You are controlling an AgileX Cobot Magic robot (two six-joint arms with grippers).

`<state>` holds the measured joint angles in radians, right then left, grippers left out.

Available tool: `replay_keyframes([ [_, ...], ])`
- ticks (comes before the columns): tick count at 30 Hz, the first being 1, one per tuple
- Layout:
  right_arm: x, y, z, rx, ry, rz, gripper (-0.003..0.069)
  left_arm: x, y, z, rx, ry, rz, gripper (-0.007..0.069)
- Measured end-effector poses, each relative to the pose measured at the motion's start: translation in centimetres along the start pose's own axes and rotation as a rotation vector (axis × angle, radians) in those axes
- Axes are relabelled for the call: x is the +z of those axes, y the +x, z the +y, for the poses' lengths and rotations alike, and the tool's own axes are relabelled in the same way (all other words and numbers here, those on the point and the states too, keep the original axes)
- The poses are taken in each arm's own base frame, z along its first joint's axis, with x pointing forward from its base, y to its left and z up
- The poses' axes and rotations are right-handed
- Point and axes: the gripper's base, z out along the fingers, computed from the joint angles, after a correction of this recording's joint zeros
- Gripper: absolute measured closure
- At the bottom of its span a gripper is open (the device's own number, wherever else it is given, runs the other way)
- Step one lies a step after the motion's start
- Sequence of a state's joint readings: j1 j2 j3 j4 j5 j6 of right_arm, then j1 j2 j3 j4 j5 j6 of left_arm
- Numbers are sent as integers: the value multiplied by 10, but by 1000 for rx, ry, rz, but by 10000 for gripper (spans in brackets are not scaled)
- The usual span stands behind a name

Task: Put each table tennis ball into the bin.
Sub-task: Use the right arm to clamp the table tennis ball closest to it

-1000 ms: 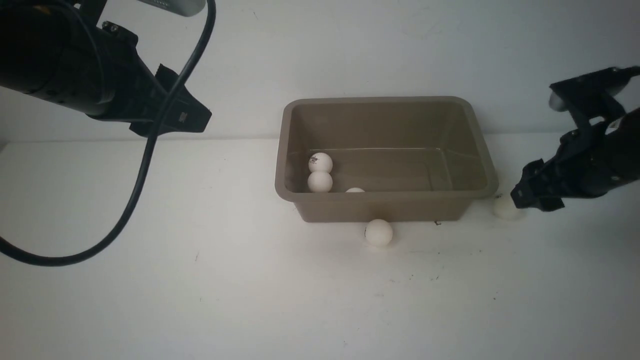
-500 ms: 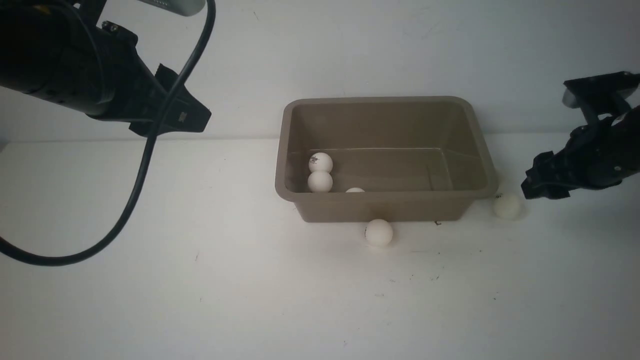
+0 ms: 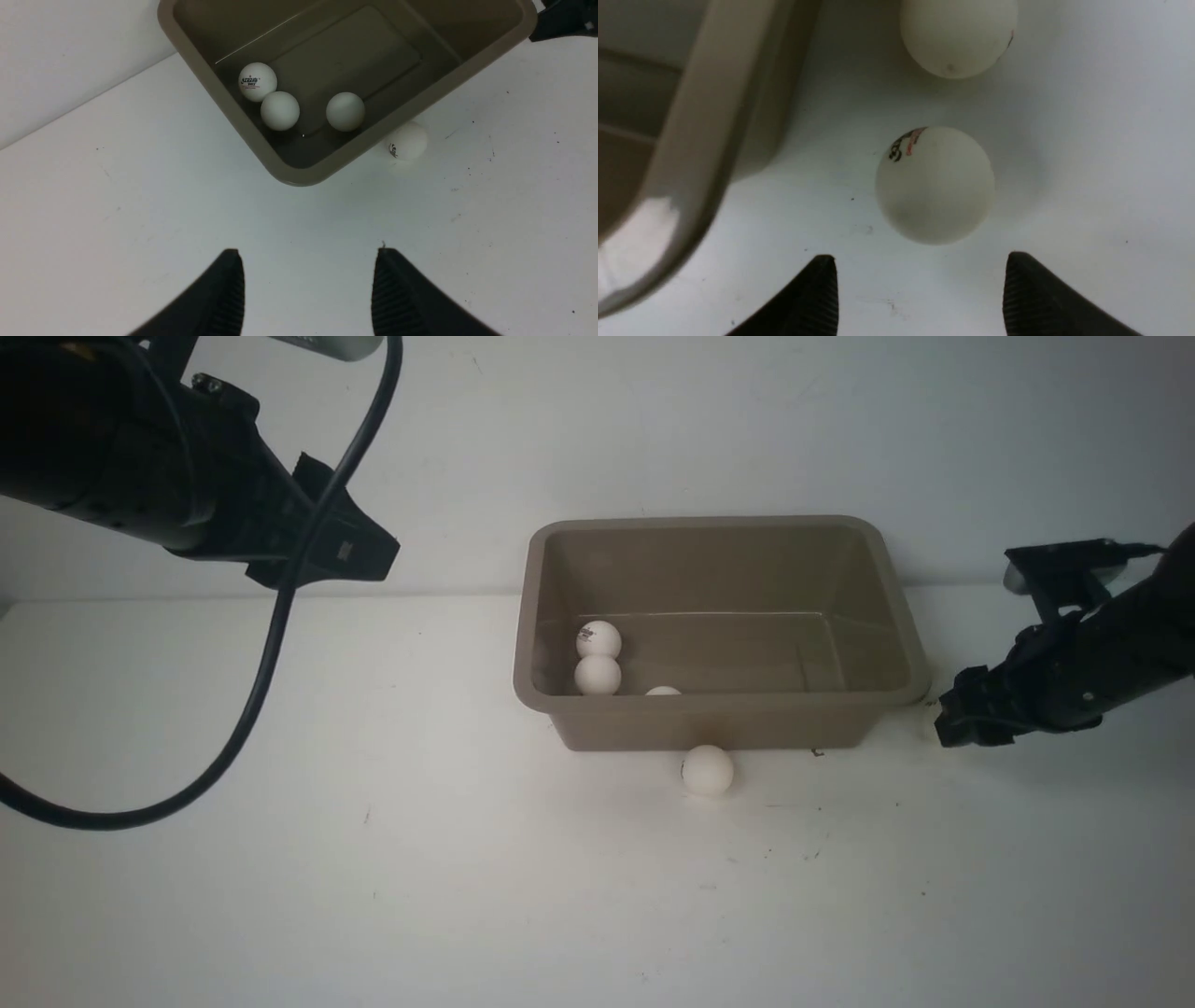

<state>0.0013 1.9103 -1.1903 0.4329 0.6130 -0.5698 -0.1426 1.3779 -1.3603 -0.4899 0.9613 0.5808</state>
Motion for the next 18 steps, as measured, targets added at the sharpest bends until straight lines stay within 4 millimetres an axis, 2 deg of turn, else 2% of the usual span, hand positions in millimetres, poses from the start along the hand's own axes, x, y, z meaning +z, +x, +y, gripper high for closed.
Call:
replay_keyframes([
  [7, -1, -5, -1, -7, 11, -28, 227, 0, 0, 0, -1, 1, -1, 283],
  [15, -10, -23, -2, -21, 4, -81, 227, 0, 0, 0, -1, 1, -1, 283],
  [18, -8, -27, -2, -15, -5, -80, 227, 0, 0, 0, -1, 1, -1, 283],
])
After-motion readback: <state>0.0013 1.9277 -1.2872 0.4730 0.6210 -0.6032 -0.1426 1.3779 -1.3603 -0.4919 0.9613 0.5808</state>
